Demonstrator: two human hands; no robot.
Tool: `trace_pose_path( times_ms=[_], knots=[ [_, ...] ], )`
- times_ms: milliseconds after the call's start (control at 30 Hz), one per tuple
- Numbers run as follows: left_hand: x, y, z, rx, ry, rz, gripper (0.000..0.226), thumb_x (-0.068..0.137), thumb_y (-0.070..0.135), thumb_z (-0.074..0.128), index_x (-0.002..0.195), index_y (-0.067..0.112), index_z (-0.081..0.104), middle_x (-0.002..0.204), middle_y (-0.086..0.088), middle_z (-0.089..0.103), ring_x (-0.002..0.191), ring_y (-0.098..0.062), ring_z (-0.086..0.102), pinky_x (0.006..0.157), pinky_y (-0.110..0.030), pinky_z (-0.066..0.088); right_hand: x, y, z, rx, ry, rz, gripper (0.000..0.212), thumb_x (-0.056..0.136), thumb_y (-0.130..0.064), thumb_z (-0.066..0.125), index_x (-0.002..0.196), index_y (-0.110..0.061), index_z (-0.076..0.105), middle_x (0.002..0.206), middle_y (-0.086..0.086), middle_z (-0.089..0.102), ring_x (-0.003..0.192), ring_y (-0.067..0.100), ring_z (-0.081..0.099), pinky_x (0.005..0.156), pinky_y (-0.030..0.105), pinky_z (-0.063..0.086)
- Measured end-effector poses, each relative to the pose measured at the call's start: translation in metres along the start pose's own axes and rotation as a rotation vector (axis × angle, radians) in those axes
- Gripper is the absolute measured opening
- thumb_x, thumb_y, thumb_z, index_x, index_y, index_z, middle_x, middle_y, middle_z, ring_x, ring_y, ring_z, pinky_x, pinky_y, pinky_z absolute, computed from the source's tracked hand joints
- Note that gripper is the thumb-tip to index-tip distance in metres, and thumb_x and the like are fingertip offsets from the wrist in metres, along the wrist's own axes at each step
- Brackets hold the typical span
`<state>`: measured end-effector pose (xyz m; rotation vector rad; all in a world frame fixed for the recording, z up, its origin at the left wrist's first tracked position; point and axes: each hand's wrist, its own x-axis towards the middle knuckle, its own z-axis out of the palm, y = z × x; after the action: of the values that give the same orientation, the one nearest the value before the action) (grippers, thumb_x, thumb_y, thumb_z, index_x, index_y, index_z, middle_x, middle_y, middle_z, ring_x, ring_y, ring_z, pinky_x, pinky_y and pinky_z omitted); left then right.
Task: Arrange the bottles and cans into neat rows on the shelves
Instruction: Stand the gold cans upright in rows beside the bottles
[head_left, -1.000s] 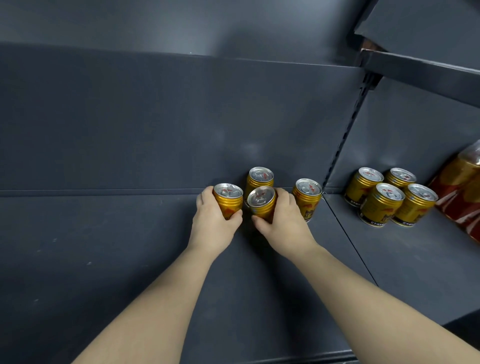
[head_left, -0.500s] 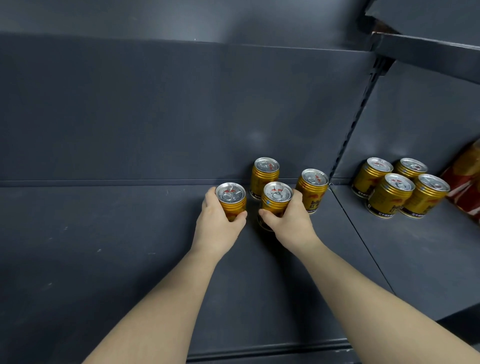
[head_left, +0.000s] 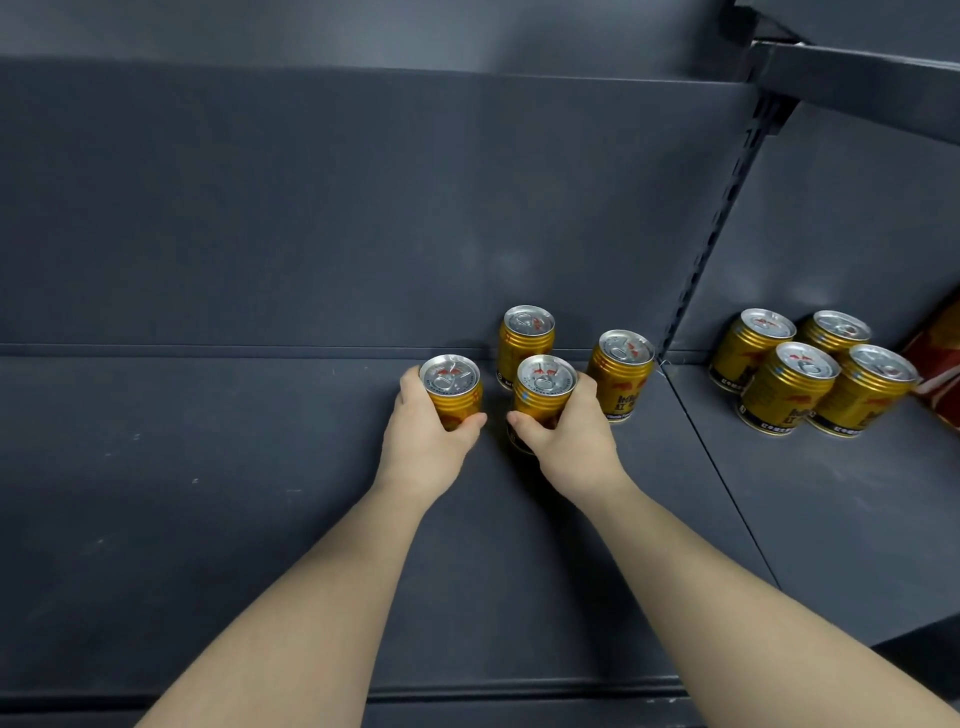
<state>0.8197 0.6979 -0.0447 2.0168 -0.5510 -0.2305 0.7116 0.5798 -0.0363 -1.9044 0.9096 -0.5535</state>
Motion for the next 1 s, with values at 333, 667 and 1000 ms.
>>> trace_pose_path(
  times_ms=[333,667,1000],
  knots=[
    [-0.038,0.014,-0.012,0.033,0.049,0.008,0.076,0.079,0.035,0.083,0.138,0.022,0.038,0.127,0.005,0.056,0.114,-0.014,0.055,0.087,-0.025,0.044,-0.019,0.001,-0.013,0.013,-0.018,-0.06,0.076,0.081,-0.032,0.083,0.141,-0.019,0.037,0.133,-0.004,0.055,0.119,0.014,0.055,0.098,0.031,0.048],
    [-0.109,0.019,-0.036,-0.007,0.078,0.032,0.076,0.079,0.035,0.083,0.139,0.023,0.038,0.127,0.006,0.057,0.113,-0.013,0.056,0.084,-0.023,0.043,-0.088,-0.006,-0.026,0.02,-0.021,-0.105,0.071,0.081,-0.038,0.081,0.138,-0.024,0.04,0.121,-0.012,0.055,0.105,0.008,0.052,0.088,0.027,0.043],
    [-0.213,0.004,-0.064,-0.028,-0.045,0.06,0.075,0.081,0.038,0.081,0.14,0.026,0.036,0.128,0.008,0.055,0.113,-0.014,0.055,0.086,-0.027,0.047,-0.212,0.001,-0.047,0.002,0.022,-0.068,0.074,0.083,-0.037,0.079,0.142,-0.023,0.037,0.122,-0.013,0.052,0.11,0.01,0.052,0.091,0.027,0.047]
  ],
)
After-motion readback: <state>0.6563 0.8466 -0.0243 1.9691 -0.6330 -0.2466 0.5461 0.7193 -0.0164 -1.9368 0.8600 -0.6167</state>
